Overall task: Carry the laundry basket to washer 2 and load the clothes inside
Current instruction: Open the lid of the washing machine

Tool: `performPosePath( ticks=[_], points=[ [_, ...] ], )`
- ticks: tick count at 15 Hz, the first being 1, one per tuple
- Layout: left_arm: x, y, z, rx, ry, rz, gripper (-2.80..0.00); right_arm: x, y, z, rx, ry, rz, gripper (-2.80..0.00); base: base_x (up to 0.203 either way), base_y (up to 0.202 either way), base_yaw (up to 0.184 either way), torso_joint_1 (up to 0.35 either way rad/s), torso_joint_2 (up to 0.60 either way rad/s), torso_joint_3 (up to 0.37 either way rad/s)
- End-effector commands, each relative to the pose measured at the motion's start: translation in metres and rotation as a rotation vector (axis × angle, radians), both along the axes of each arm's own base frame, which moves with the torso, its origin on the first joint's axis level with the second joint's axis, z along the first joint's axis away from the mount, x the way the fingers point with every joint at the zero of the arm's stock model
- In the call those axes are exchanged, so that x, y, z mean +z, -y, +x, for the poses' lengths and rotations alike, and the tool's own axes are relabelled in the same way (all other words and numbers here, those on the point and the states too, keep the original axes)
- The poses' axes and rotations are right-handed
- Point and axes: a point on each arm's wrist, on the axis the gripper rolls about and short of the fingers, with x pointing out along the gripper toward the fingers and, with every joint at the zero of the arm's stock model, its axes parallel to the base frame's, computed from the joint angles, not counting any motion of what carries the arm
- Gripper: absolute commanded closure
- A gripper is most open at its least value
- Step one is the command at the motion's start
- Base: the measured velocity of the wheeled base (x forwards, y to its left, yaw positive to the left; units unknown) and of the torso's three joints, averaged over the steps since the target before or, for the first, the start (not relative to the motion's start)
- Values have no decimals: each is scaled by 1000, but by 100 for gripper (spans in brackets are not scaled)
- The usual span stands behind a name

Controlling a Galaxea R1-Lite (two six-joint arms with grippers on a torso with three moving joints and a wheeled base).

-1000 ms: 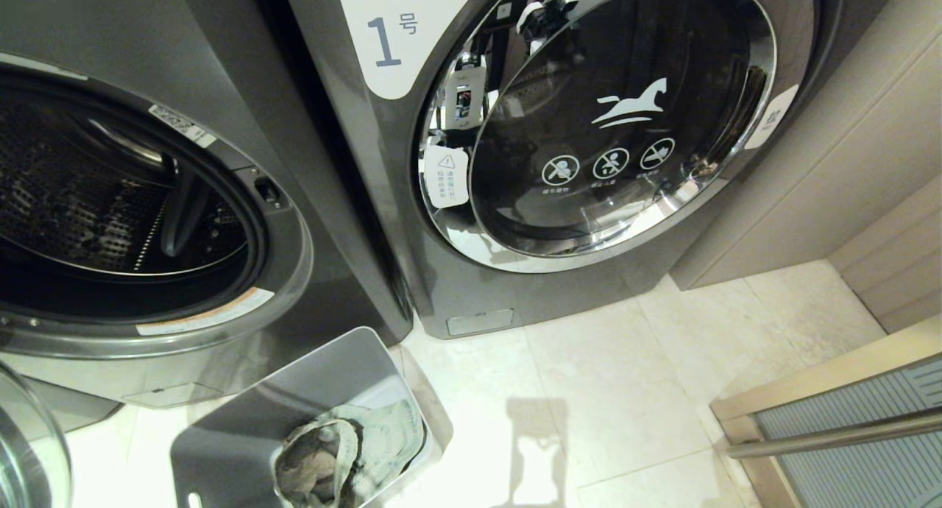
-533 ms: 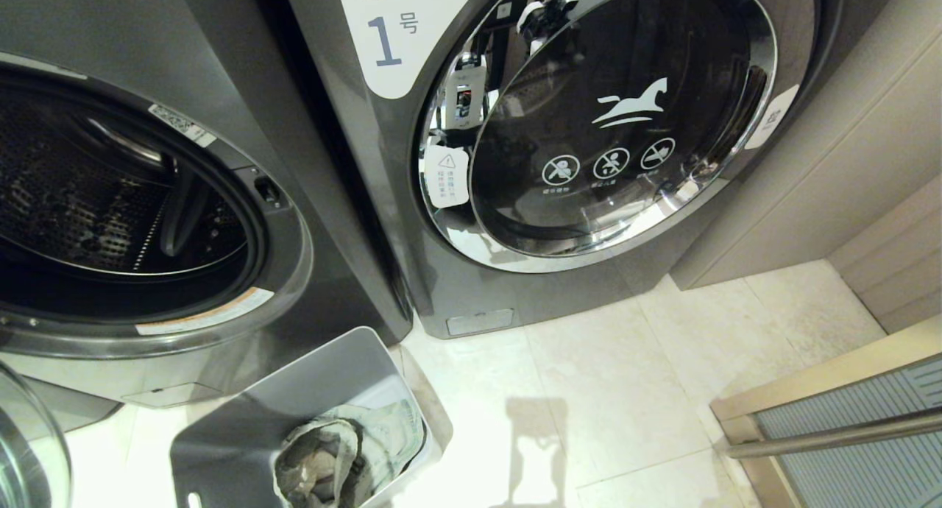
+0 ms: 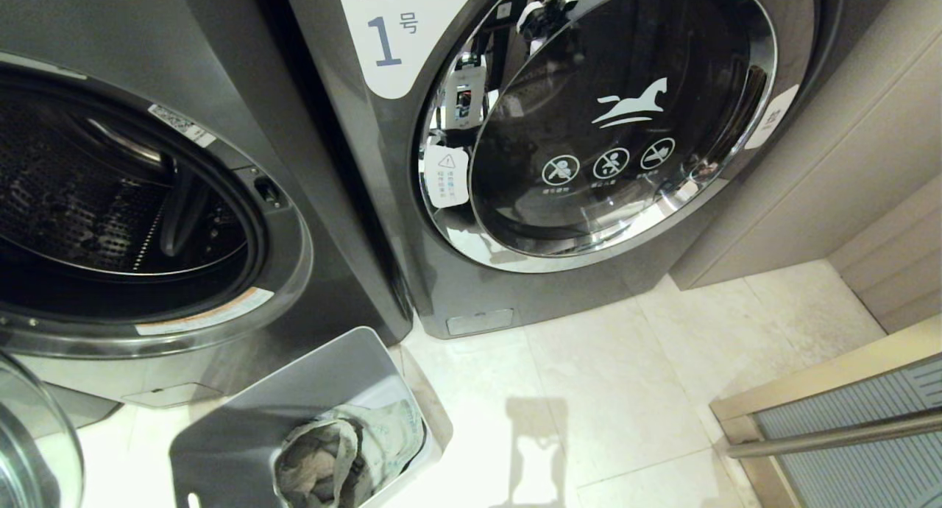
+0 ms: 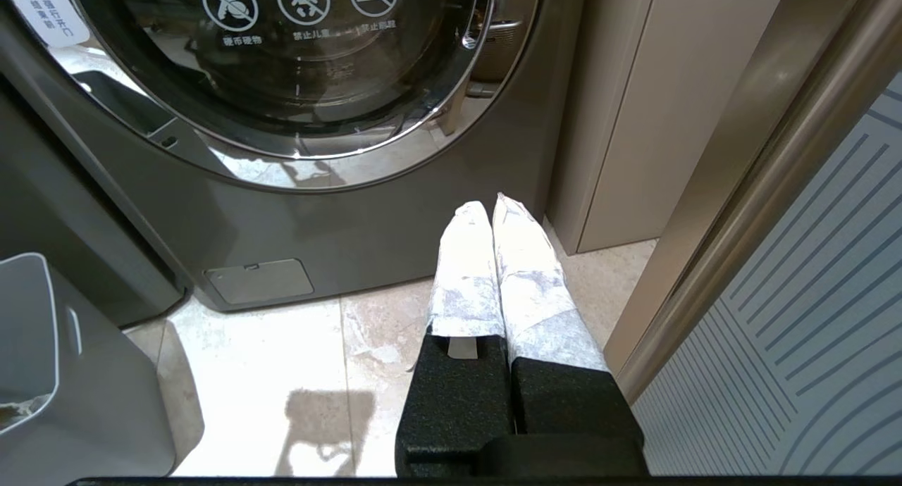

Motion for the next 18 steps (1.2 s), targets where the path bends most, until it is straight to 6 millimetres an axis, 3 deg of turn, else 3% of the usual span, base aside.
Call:
performPosePath(
  ticks=[1,7,18],
  points=[
    [-5,-10,-1,34,-14,-20,0,-11,0,4,0,-39,0,0,0,0,0,0,0,0],
    [-14,-34,-9,118,-30,-51,0,-11,0,4,0,-39,0,0,0,0,0,0,0,0],
    [-37,-129,0,233,-6,-13,0,-11,0,4,0,-39,0,0,0,0,0,0,0,0]
  ],
)
